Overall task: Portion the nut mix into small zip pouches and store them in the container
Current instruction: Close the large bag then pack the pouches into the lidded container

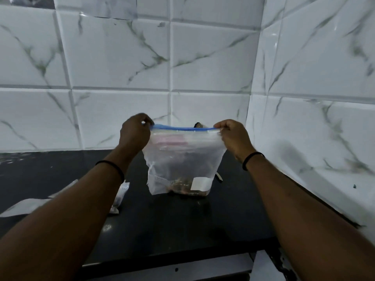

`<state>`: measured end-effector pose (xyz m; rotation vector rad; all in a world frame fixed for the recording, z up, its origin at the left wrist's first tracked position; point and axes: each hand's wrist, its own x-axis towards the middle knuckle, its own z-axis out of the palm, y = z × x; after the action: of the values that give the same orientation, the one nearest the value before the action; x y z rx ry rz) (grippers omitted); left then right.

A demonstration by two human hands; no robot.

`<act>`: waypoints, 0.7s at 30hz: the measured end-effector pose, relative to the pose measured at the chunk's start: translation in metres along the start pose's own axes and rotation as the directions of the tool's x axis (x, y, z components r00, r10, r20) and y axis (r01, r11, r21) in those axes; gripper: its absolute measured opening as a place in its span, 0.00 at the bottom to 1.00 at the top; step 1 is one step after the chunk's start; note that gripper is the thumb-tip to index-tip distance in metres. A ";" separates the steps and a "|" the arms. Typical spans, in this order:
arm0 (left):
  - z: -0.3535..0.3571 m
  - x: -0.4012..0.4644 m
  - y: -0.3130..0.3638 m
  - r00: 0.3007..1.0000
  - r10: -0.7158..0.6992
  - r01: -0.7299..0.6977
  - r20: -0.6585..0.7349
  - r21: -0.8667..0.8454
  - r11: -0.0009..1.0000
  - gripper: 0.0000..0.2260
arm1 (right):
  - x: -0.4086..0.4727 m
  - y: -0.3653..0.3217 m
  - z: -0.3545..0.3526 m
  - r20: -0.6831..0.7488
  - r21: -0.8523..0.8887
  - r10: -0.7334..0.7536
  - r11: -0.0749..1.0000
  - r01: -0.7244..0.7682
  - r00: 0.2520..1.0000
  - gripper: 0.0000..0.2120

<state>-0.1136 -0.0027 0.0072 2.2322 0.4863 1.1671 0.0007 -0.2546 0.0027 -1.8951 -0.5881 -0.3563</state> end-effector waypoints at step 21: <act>-0.041 -0.029 0.028 0.658 0.017 -0.254 0.753 0.201 0.946 0.38 | -0.019 -0.012 -0.003 0.646 -0.435 -0.077 0.780 0.450 0.759 0.14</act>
<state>-0.1625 -0.0277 0.0258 2.7841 0.1377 0.1355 -0.0221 -0.2582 0.0038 -2.5323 -1.3311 -0.1036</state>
